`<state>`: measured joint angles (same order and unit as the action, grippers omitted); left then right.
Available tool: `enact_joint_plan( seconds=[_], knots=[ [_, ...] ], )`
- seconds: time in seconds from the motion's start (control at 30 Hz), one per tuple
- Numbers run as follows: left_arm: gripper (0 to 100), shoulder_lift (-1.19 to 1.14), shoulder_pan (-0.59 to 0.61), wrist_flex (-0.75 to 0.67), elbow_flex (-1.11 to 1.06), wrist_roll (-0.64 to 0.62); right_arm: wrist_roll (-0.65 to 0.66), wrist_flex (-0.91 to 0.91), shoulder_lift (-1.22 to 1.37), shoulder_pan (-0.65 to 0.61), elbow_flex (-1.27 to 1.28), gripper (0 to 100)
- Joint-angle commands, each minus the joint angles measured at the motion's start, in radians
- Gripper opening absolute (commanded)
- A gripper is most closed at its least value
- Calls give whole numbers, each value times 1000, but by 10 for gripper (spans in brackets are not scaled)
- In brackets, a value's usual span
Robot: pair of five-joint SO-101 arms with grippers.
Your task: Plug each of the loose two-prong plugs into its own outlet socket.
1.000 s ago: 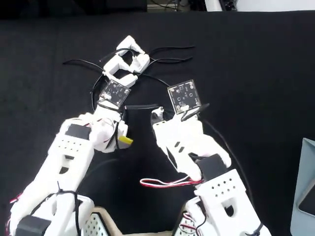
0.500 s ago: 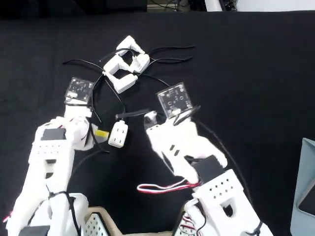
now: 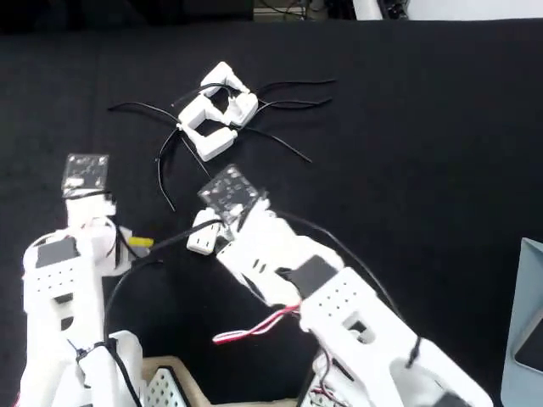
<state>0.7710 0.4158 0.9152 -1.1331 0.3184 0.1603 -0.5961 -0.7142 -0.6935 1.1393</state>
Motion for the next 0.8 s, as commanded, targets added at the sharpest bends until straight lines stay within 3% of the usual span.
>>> enact_joint_plan(
  seconds=[0.0,0.3,0.57,0.77],
  knots=[
    [347,17,13,3,-30,-9,35,75,91,-15,-96,12],
    [347,18,19,-74,-90,-55,28,221,130,-132,-62,11],
    [350,21,-4,-81,-81,-57,26,287,2,-95,61,11],
    [350,18,1,-80,-90,-57,35,465,4,-94,183,11]
  ],
)
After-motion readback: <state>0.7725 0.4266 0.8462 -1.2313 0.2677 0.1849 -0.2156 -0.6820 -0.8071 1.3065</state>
